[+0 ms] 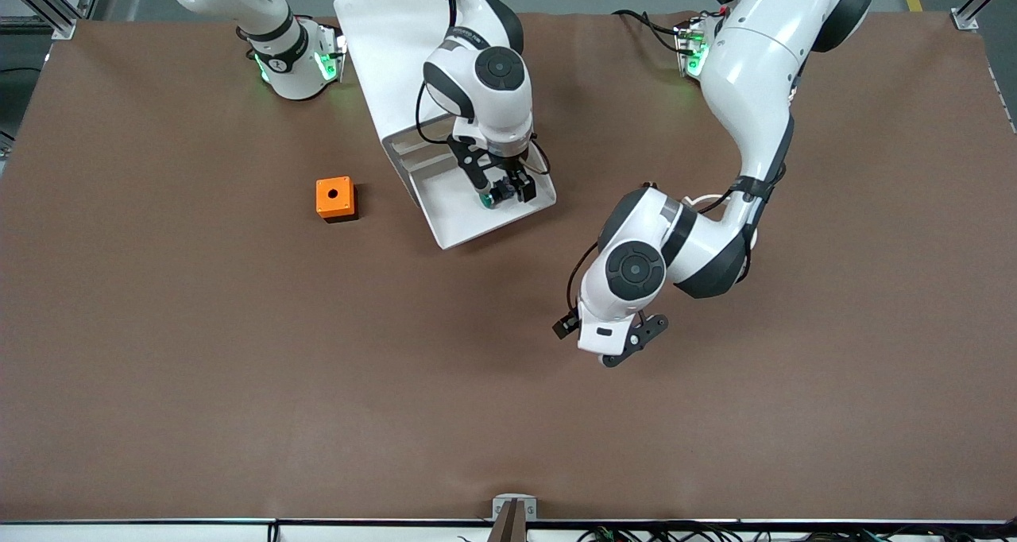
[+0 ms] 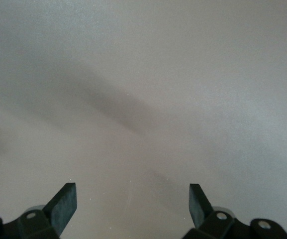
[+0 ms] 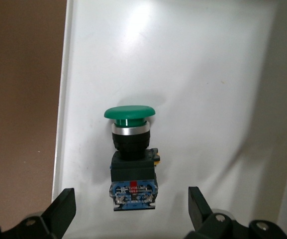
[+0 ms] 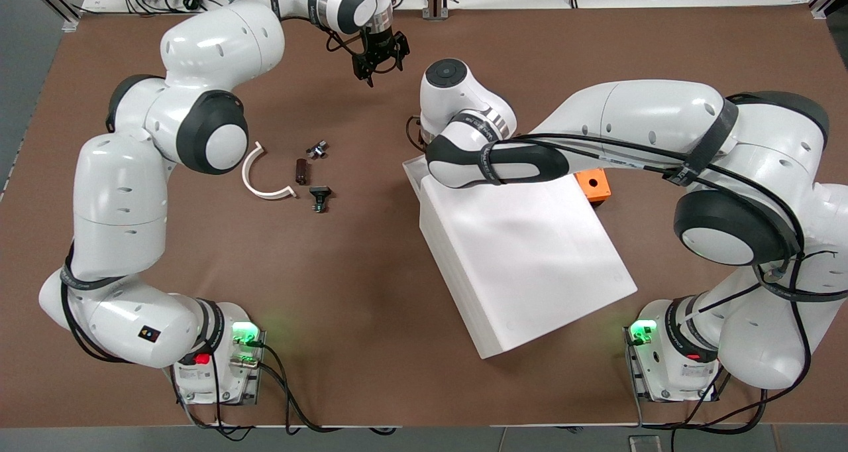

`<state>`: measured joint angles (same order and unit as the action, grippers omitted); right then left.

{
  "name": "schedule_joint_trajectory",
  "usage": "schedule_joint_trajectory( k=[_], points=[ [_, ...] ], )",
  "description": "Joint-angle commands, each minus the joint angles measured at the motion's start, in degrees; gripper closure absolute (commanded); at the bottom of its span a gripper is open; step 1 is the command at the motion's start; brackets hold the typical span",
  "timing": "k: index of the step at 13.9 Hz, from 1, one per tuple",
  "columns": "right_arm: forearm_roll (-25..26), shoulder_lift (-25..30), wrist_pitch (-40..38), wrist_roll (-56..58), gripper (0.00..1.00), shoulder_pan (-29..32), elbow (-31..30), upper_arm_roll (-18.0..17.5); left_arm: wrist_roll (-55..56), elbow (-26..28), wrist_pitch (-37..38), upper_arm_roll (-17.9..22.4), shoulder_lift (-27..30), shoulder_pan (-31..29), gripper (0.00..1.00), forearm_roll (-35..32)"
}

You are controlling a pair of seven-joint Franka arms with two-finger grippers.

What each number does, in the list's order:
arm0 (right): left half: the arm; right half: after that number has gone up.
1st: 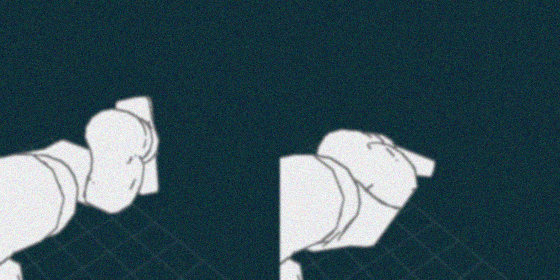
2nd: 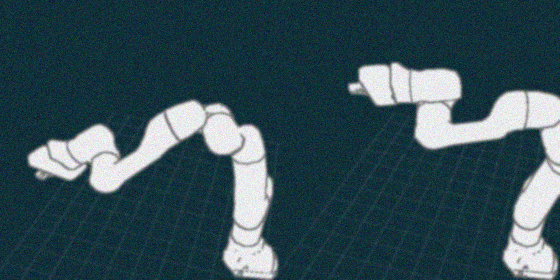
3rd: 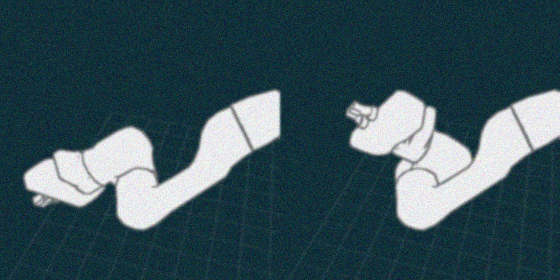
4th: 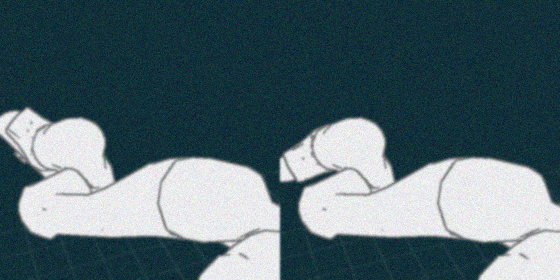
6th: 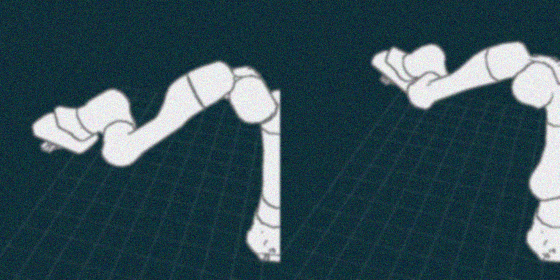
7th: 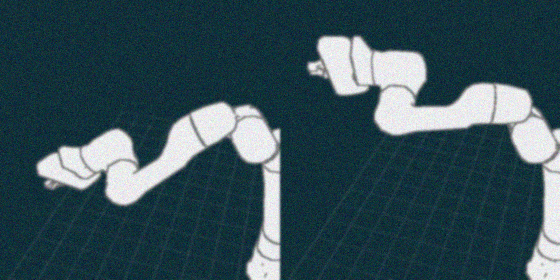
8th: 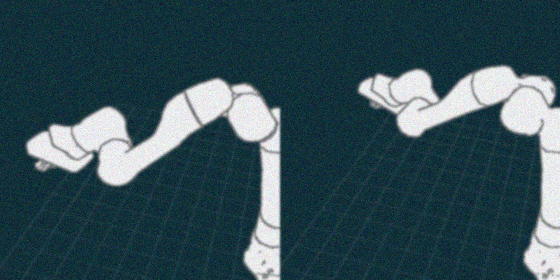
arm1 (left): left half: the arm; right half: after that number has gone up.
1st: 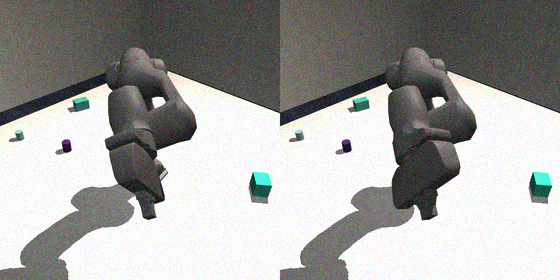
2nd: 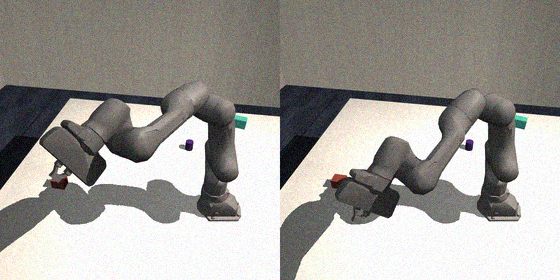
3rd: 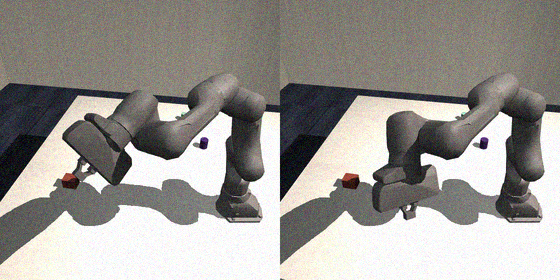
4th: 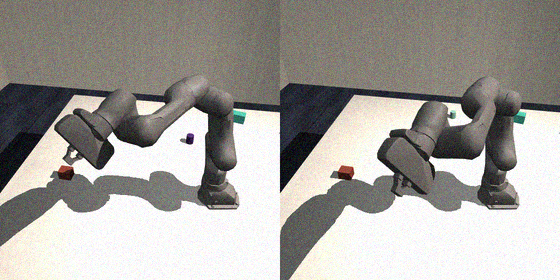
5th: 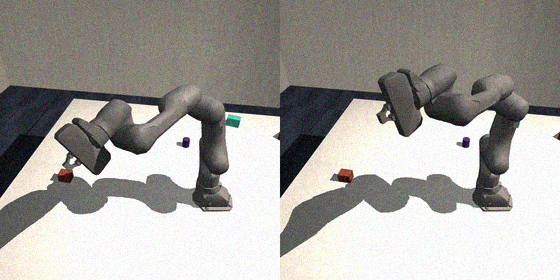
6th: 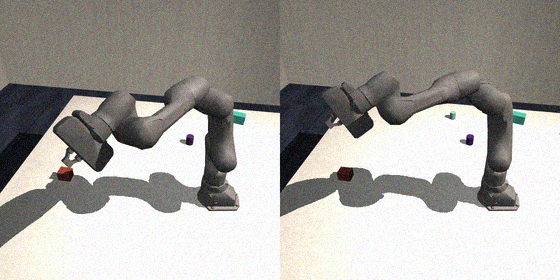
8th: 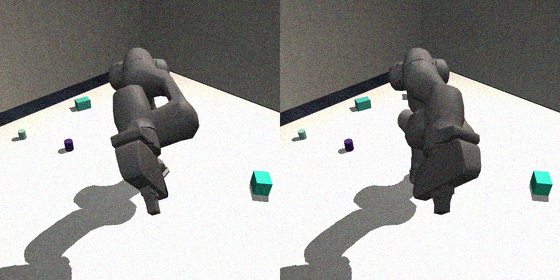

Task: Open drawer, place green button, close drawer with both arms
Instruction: 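Lower the green button into the drawer and open the right gripper, then withdraw the right gripper while the left gripper moves to the drawer front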

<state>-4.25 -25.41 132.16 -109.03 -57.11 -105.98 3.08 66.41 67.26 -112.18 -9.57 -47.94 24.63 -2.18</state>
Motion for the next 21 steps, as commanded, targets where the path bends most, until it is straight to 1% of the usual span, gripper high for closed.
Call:
schedule_joint_trajectory(
  k=[1, 4, 5, 8, 10, 15, 18, 21],
  points=[
    [0.5, -0.6, -0.4, 4.7, 0.00, 0.1, 1.4, 0.6, 0.6, 1.2, 0.6, -0.3, 1.4, -0.3, 0.01, -1.4],
    [0.6, -0.5, -0.9, 8.3, 0.00, 1.8, 2.2, 0.8, 0.6, 1.2, 0.6, -0.3, 1.4, -0.3, 0.01, -1.4],
    [0.6, -0.4, -2.2, 10.3, 0.00, 2.8, 2.9, 0.9, 0.6, 1.2, 0.6, -0.4, 1.4, -0.3, 0.01, -1.4],
    [0.6, -0.1, -9.9, 17.8, 0.00, 6.6, 6.6, 0.9, 0.6, 1.2, 0.6, -0.3, 1.4, -0.4, 0.01, -1.3],
    [0.6, 0.7, -14.3, 23.7, 0.00, 9.0, 7.7, 0.9, 0.6, 1.2, 0.6, -0.3, 1.4, -0.4, 0.01, -1.4],
    [0.6, 6.5, -21.5, 38.9, 0.00, 16.5, 7.8, 1.0, 0.2, 1.0, -0.1, -0.4, 1.4, -0.3, 0.01, -1.2],
    [0.5, 10.5, -25.4, 50.2, 0.00, 22.4, 7.8, 1.0, 0.6, 1.2, 0.0, -0.4, 1.4, 0.3, 0.01, -1.2],
    [0.4, 14.0, -30.6, 61.7, 0.00, 29.0, 8.3, 1.0, 1.2, 1.1, 1.3, -0.1, 1.1, 2.3, 0.01, -1.4]
  ],
)
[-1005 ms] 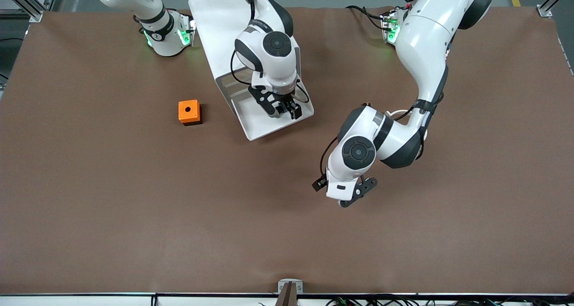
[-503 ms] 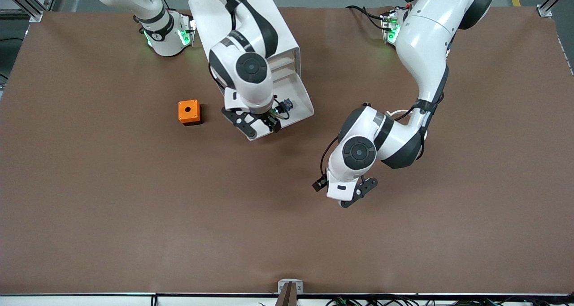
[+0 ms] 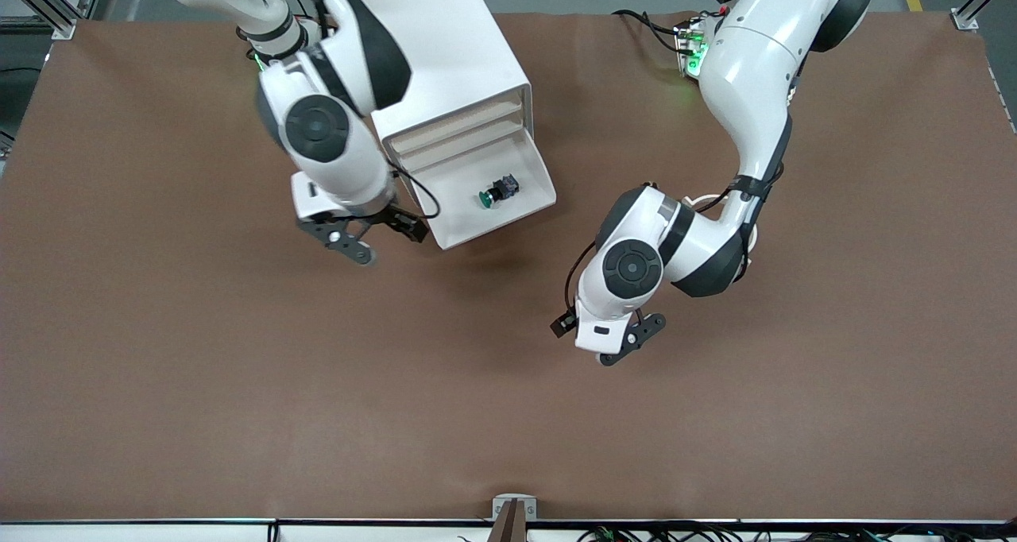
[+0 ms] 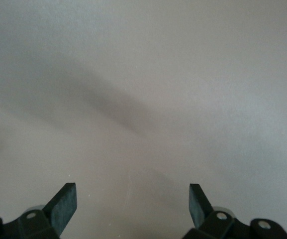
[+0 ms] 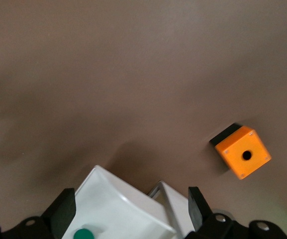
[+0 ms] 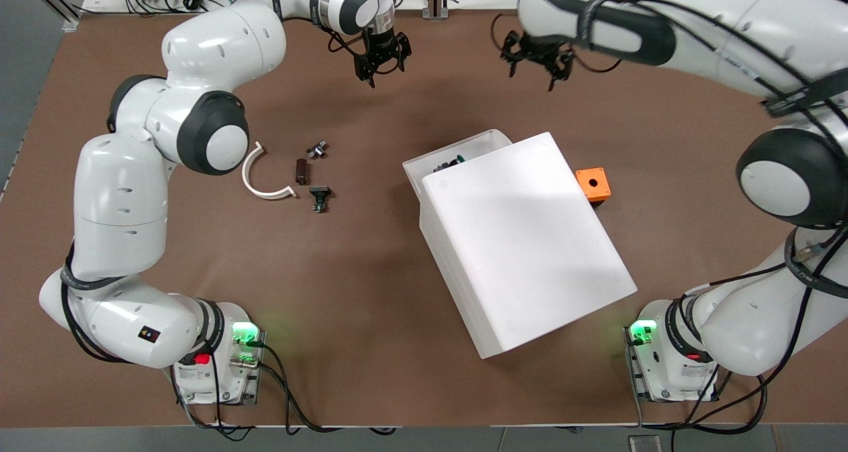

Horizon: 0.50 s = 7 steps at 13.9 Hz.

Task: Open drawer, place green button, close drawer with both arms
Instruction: 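Withdraw the right gripper while the left gripper moves to the drawer front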

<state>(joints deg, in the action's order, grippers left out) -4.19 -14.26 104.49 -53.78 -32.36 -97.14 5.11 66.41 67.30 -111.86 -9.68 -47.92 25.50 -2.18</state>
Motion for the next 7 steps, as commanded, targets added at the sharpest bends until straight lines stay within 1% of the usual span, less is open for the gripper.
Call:
schedule_joint_trajectory(
  k=[1, 4, 7],
  points=[
    [0.2, 3.5, -4.8, 10.3, 0.00, 6.5, 0.2, -1.2, 1.2, 1.2, 0.9, 0.2, 1.0, 1.7, 0.01, -1.4],
    [0.1, 4.1, -11.7, 22.4, 0.00, 13.5, 4.7, -1.1, 1.4, 1.3, 1.1, 0.3, 0.7, 3.1, 0.01, -1.3],
    [-0.2, 4.1, -16.5, 34.1, 0.00, 20.3, 7.7, -1.2, 3.9, 1.3, 1.0, 0.3, 0.2, 5.3, 0.01, -1.4]
  ],
)
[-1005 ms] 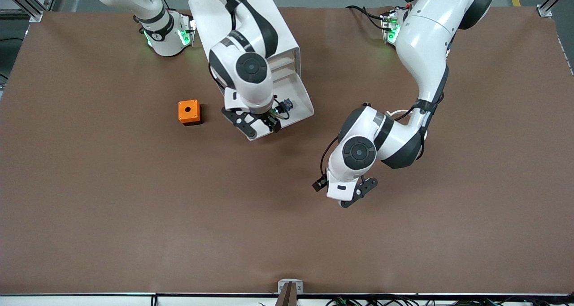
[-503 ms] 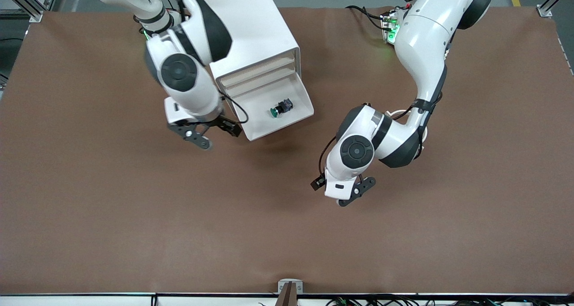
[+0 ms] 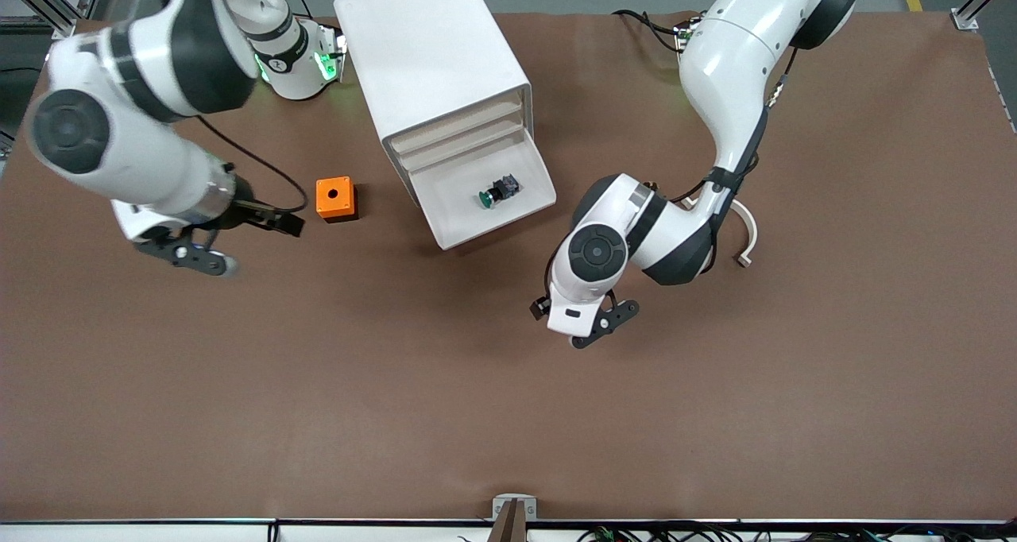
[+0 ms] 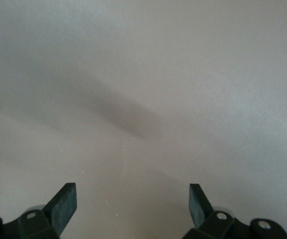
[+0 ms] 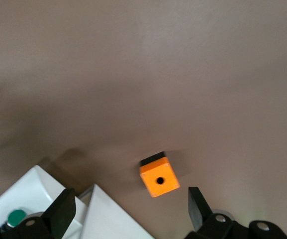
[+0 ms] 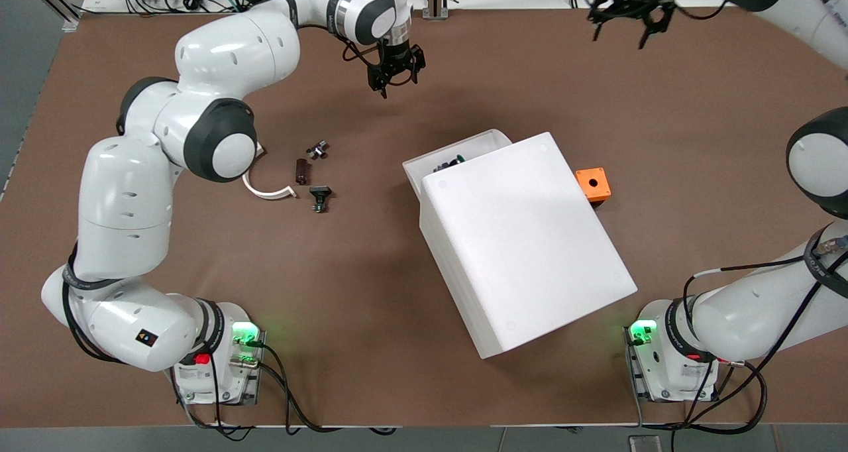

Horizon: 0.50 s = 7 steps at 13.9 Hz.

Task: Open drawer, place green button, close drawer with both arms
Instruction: 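Withdraw the right gripper while the left gripper moves to the drawer front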

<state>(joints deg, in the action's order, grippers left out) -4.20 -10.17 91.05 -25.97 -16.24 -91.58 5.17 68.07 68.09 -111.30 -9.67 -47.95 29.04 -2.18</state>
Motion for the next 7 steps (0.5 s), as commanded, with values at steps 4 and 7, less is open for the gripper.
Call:
schedule_joint_trajectory(
  k=[4, 7],
  points=[
    [0.2, 0.3, -7.0, 19.9, 0.00, 12.1, 4.5, -1.1, 3.7, 0.6, 0.1, 0.4, -1.3, 5.4, 0.01, -1.6],
    [0.4, 1.7, -8.7, 26.9, 0.00, 16.7, 4.6, -1.1, 5.3, 0.5, -0.4, 0.4, -2.1, 8.7, 0.01, -3.4]
  ],
)
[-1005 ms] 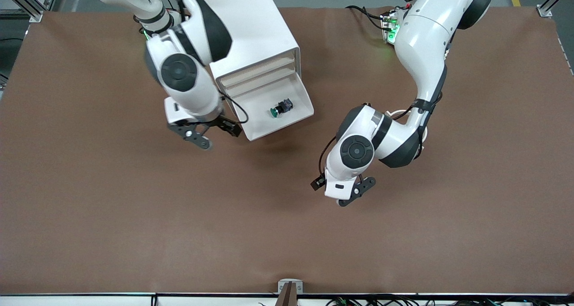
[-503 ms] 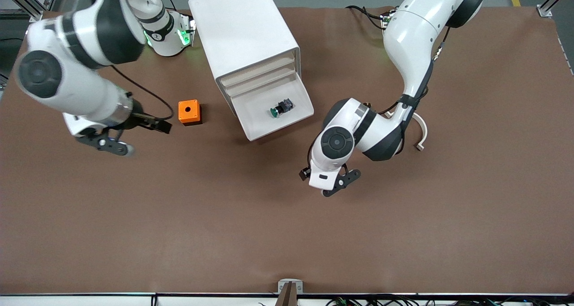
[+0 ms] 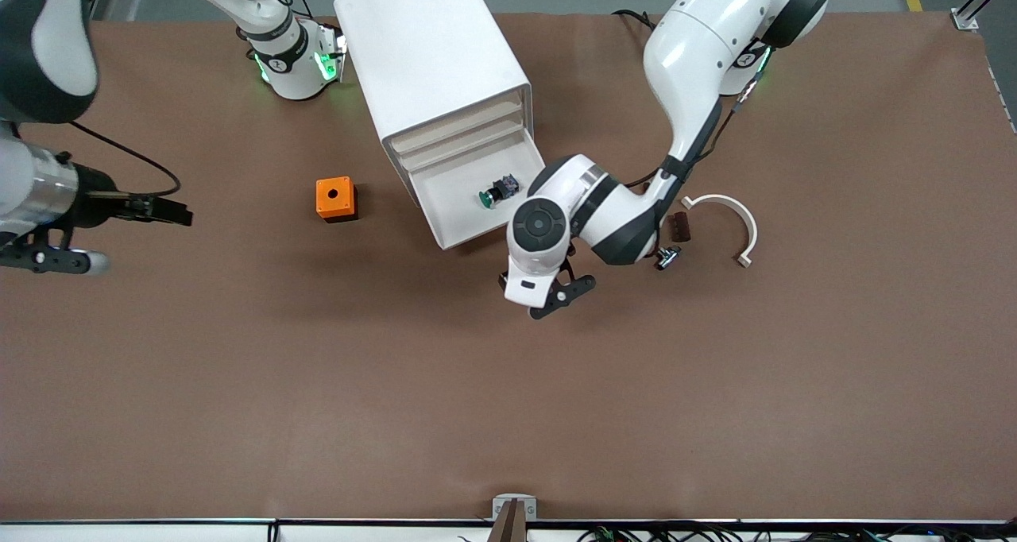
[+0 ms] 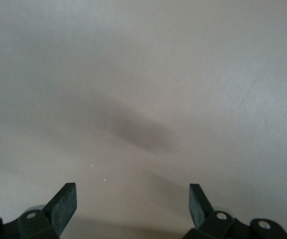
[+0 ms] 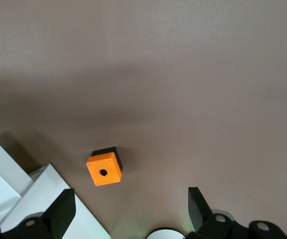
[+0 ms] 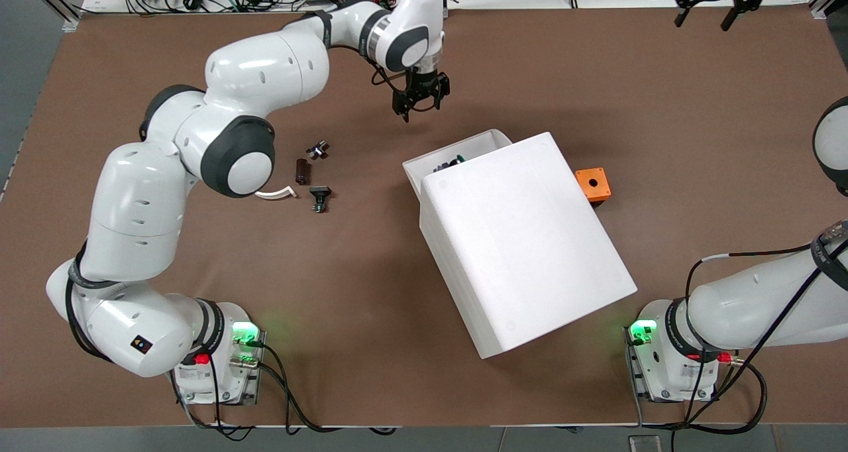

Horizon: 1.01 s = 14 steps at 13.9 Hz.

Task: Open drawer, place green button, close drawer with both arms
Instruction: 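Withdraw the right gripper while the left gripper moves to the drawer front, then push the drawer closed into the cabinet with the left gripper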

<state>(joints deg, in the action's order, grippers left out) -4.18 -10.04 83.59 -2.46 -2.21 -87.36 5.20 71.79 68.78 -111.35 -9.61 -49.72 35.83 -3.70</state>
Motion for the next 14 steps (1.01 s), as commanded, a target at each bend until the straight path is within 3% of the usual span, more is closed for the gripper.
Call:
schedule_joint_trajectory(
  k=[1, 7, 12, 14],
  points=[
    [0.5, 2.4, -1.2, 4.7, 0.00, 3.3, 0.3, -1.2, 1.7, -0.2, -0.4, 0.3, -0.5, 2.7, 0.01, -1.8],
    [7.1, 2.6, -0.6, 5.1, 0.00, 2.1, 2.7, -1.7, 1.6, -0.2, -1.9, -0.3, -1.2, 5.2, 0.01, 0.2],
    [6.5, 2.4, -0.1, 4.8, 0.00, 1.6, 2.7, -1.7, 1.6, 0.6, -2.0, -0.4, -1.2, 7.8, 0.01, 3.8],
    [3.7, 2.3, -0.1, 4.5, 0.00, 1.9, 2.7, -1.3, 1.5, 0.7, -1.9, -0.4, -1.1, 8.8, 0.01, 6.0]
  ],
)
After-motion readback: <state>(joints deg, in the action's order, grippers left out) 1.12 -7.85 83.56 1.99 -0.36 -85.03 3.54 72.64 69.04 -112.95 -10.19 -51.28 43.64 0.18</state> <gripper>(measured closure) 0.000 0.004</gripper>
